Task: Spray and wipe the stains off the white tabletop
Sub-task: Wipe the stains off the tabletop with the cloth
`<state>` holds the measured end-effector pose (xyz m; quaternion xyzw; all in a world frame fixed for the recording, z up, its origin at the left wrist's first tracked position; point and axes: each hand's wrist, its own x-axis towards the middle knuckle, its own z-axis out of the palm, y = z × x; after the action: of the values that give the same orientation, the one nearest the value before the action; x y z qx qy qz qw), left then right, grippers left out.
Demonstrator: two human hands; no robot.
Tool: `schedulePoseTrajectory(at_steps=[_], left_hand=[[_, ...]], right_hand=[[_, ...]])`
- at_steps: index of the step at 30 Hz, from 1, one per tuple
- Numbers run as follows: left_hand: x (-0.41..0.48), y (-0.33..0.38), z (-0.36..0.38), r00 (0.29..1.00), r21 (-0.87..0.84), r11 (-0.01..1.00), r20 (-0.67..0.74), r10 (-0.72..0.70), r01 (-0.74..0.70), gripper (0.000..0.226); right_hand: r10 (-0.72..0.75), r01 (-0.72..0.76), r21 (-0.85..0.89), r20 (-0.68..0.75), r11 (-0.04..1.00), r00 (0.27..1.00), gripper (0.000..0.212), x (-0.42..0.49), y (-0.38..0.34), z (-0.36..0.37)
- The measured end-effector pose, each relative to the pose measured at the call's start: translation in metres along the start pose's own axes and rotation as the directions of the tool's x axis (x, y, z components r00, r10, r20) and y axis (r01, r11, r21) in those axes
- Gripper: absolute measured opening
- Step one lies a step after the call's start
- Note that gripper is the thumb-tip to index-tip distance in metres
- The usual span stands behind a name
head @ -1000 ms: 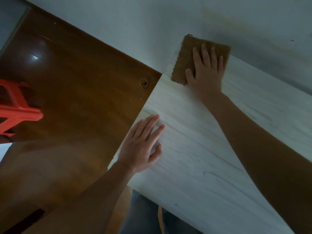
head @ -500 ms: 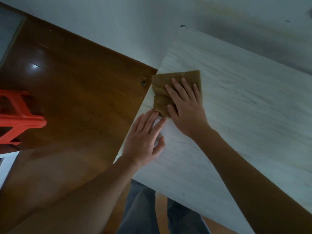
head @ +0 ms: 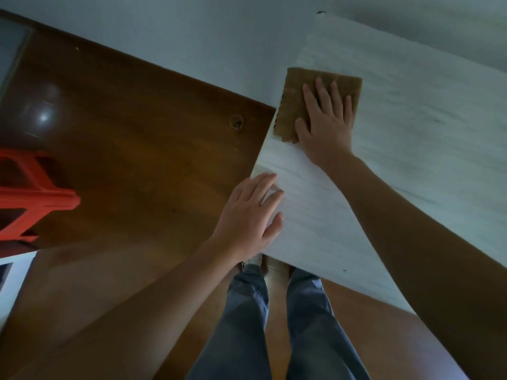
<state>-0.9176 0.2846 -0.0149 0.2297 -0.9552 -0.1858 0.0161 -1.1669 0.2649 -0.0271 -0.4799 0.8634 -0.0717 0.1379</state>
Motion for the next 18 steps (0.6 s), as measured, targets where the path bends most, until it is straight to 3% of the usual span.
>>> schedulePoseTrajectory(at_steps=[5,10,14,18], left_hand=[[-0.037,-0.022,-0.011,0.997,0.049,0.997,0.056,0.053,-0.056,0.044],[-0.043,-0.037,-0.029,1.0,0.013,1.0,0.025,-0.019,0.018,0.041],[-0.042,-0.047,-0.031,0.999,-0.015,0.999,-0.003,-0.038,0.038,0.038],[-0.034,-0.05,-0.035,0.999,0.002,0.999,0.012,-0.05,0.05,0.039]], right_hand=[[-0.024,0.024,0.017,-0.004,1.0,1.0,0.064,-0.048,-0.03,0.012],[-0.014,0.013,0.098,0.014,0.995,1.0,0.062,-0.16,-0.061,0.037],[0.024,-0.029,0.065,0.068,0.997,0.997,0.063,-0.242,-0.065,0.049],[0.052,-0.058,0.058,0.101,0.997,0.993,0.064,-0.235,-0.041,0.041]])
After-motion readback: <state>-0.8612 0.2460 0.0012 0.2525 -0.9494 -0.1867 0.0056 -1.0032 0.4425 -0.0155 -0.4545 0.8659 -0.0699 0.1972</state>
